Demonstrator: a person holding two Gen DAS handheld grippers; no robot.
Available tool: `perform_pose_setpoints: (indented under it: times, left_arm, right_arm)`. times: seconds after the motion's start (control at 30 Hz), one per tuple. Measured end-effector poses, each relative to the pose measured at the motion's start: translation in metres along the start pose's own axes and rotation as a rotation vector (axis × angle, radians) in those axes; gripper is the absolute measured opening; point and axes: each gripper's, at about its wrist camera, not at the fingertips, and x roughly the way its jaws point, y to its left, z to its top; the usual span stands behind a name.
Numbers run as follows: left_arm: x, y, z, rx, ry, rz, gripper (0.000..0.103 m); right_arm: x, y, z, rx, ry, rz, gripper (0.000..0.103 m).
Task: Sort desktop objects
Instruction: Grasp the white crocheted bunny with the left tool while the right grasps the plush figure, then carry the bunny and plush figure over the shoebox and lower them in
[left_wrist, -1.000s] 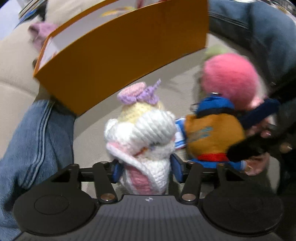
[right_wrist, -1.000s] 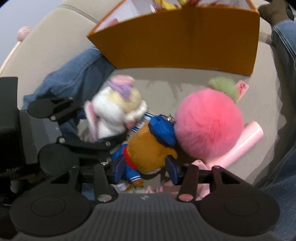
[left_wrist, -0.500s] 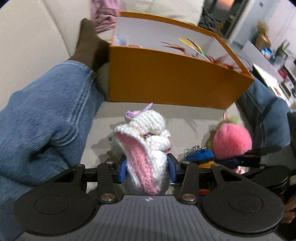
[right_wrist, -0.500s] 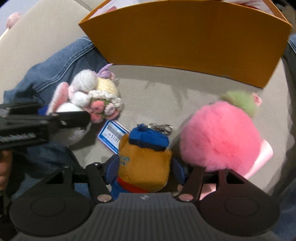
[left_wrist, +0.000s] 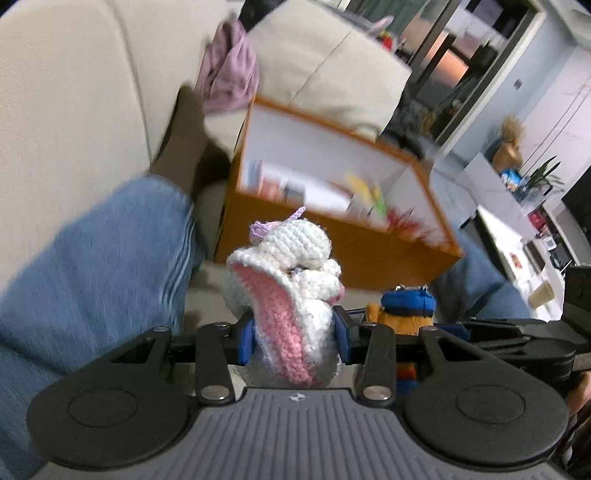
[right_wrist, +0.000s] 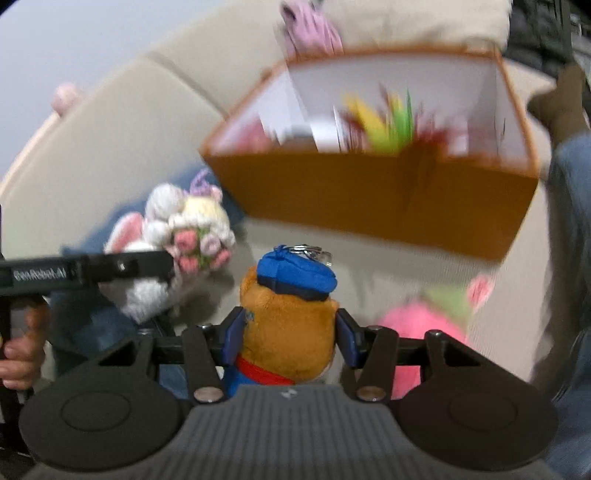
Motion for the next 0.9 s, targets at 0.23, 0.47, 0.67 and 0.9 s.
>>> perform_pose_setpoints:
  times: [0.23, 0.47, 0.67, 0.9]
  left_arm:
    - [-0.026, -0.029, 0.057, 0.066, -0.142, -0.05, 0.048]
    - [-0.005, -0.044, 0.117, 0.079, -0.241, -0.076, 0.048]
    - [0.057, -0.036, 0.148, 0.088, -0.183, -0.011, 0.048]
    - [0.128, -0.023, 0.154, 0.148, -0.071, 0.07, 0.048]
  right_arm:
    - [-0.042, 0.015, 0.063, -0.096, -0.183, 0.027, 0.054]
    - [-0.031, 0.011, 0.135, -0.099, -0.343, 0.013, 0.054]
    - [0.026, -0.022, 0.182, -0.055, -0.304, -0.033, 0.054]
    - [0.103, -0.062, 0.204, -0.031, -0.162, -0.08, 0.054]
